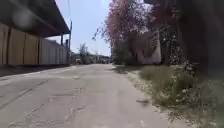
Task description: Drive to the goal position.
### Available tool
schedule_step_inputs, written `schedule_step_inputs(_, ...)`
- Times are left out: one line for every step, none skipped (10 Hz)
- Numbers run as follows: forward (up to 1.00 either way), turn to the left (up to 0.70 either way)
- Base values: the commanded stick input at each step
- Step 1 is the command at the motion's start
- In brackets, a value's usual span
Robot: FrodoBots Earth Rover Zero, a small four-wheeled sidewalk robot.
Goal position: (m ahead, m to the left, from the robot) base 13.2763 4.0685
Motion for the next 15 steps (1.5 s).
schedule_step_inputs(1.00,0.00)
schedule_step_inputs(1.00,0.00)
schedule_step_inputs(1.00,0.00)
schedule_step_inputs(1.00,0.00)
schedule_step_inputs(1.00,0.00)
schedule_step_inputs(1.00,0.00)
schedule_step_inputs(1.00,0.00)
schedule_step_inputs(1.00,0.00)
schedule_step_inputs(1.00,0.00)
schedule_step_inputs(1.00,0.00)
schedule_step_inputs(1.00,0.00)
schedule_step_inputs(1.00,0.00)
schedule_step_inputs(1.00,0.00)
schedule_step_inputs(1.00,0.00)
schedule_step_inputs(1.00,0.00)
